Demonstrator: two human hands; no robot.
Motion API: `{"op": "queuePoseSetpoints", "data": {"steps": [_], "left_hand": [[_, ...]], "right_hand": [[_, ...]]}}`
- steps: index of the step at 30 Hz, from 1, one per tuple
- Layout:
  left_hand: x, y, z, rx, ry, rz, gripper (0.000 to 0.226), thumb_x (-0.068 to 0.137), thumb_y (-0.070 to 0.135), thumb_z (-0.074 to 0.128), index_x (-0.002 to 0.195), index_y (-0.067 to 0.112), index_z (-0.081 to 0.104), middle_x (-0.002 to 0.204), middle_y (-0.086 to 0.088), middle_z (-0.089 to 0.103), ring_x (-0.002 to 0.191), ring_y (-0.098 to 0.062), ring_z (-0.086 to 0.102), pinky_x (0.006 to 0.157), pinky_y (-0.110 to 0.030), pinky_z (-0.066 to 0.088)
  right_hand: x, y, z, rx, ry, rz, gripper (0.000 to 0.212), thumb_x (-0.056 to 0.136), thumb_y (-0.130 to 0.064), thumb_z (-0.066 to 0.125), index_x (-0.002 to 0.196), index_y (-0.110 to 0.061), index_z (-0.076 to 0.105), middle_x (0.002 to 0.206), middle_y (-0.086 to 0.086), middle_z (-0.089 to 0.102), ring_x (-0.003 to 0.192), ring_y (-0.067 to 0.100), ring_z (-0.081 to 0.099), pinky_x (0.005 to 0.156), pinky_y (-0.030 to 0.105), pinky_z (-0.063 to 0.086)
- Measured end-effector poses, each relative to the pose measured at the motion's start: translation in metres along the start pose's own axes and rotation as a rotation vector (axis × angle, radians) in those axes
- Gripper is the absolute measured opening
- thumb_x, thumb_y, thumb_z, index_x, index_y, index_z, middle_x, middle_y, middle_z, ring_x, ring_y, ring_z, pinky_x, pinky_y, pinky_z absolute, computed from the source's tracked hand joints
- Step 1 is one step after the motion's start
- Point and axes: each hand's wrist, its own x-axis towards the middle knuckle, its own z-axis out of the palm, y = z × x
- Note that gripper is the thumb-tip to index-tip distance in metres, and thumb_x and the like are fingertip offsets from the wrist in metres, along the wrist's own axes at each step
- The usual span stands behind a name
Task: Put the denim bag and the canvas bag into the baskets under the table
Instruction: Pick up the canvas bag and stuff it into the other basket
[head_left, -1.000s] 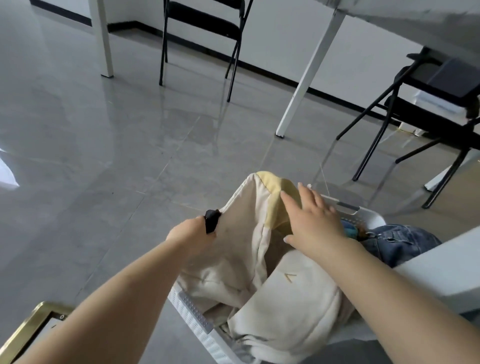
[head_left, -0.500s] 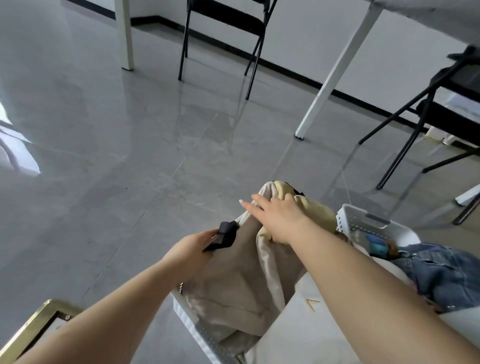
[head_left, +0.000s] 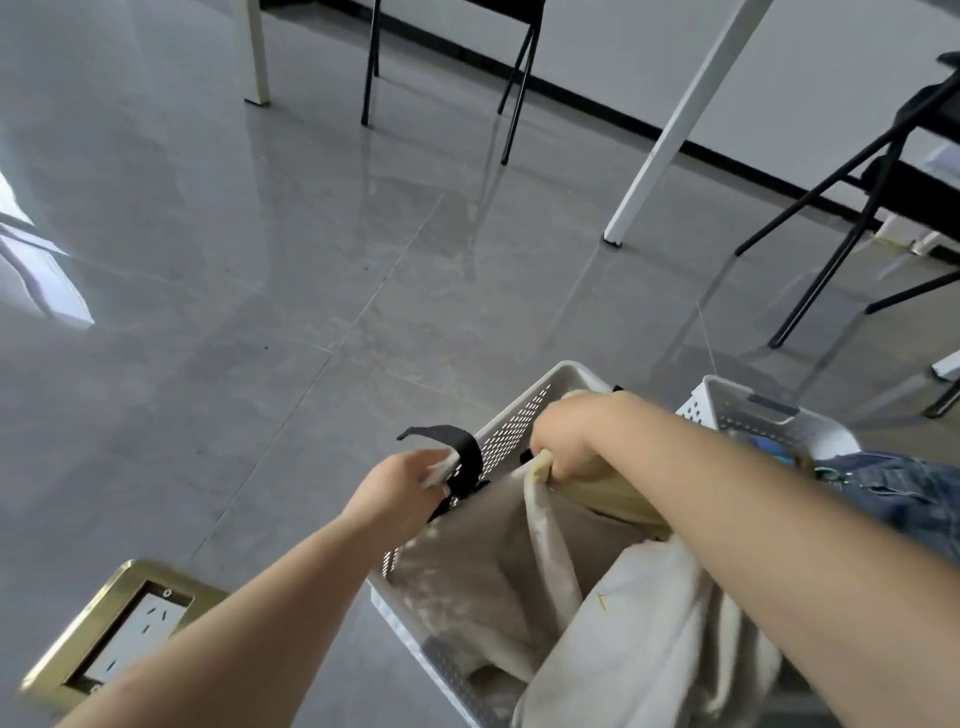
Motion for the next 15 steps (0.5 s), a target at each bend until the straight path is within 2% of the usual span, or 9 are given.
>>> {"op": "queuePoseSetpoints", "data": {"steps": [1,3,5,6,8,11,15], "left_hand": [[-0.003,0.0,0.001,0.006,-0.009,0.002,0.041,0.084,0.007,0.052,0.118,0.027,0.063,0.09,-0.002,0.066,0.072,-0.023,0.059,0.059,-0.022,0.04],[-0.007,-0.001,0.002,0.01,0.003,0.016,0.041,0.083,0.003,0.051,0.116,0.022,0.064,0.079,0.001,0.063,0.057,-0.017,0.052,0.048,-0.016,0.037],[-0.009,-0.001,0.001,-0.001,0.019,0.029,0.042,0.081,0.001,0.051,0.113,0.024,0.066,0.074,0.003,0.062,0.051,-0.012,0.05,0.042,-0.01,0.034],[-0.009,-0.001,0.001,-0.005,0.019,0.034,0.044,0.081,0.002,0.051,0.113,0.027,0.066,0.075,0.0,0.064,0.055,-0.016,0.054,0.043,-0.012,0.035],[-0.009,0.0,0.001,-0.012,0.023,0.025,0.044,0.082,0.003,0.05,0.113,0.03,0.066,0.08,-0.006,0.069,0.071,-0.027,0.063,0.052,-0.022,0.037],[-0.011,0.001,0.004,-0.018,0.057,-0.009,0.041,0.082,0.003,0.049,0.109,0.028,0.068,0.071,0.0,0.063,0.068,-0.024,0.056,0.06,-0.023,0.036],[-0.016,0.005,0.017,-0.086,0.154,-0.049,0.028,0.081,0.002,0.047,0.089,0.019,0.067,0.069,-0.002,0.061,0.071,-0.026,0.054,0.06,-0.026,0.034]], "right_hand": [[0.007,-0.01,0.003,-0.026,-0.016,0.005,0.019,0.078,-0.038,0.056,0.089,-0.025,0.065,0.092,-0.001,0.064,0.093,0.025,0.06,0.084,0.039,0.05],[0.02,-0.034,0.019,-0.04,-0.033,-0.007,0.036,0.085,-0.035,0.055,0.116,-0.018,0.061,0.123,0.008,0.06,0.117,0.03,0.054,0.095,0.045,0.045],[0.026,-0.049,0.036,0.058,-0.035,-0.023,0.054,0.088,-0.036,0.053,0.138,-0.019,0.042,0.149,0.008,0.037,0.139,0.028,0.033,0.112,0.049,0.03],[0.024,-0.052,0.041,0.117,-0.023,-0.012,0.059,0.089,-0.038,0.051,0.143,-0.021,0.034,0.156,0.007,0.026,0.144,0.026,0.024,0.116,0.049,0.023],[0.016,-0.053,0.044,0.129,0.04,-0.007,0.062,0.09,-0.036,0.048,0.147,-0.021,0.027,0.158,0.008,0.018,0.146,0.027,0.017,0.116,0.054,0.018],[-0.008,-0.049,0.043,0.117,0.099,0.024,0.052,0.089,-0.026,0.052,0.139,-0.015,0.04,0.151,0.01,0.031,0.141,0.03,0.022,0.115,0.059,0.015],[-0.05,-0.033,0.054,0.15,0.213,0.165,0.064,0.083,-0.045,0.059,0.139,-0.021,0.041,0.152,0.008,0.03,0.147,0.026,0.011,0.116,0.058,0.01]]}}
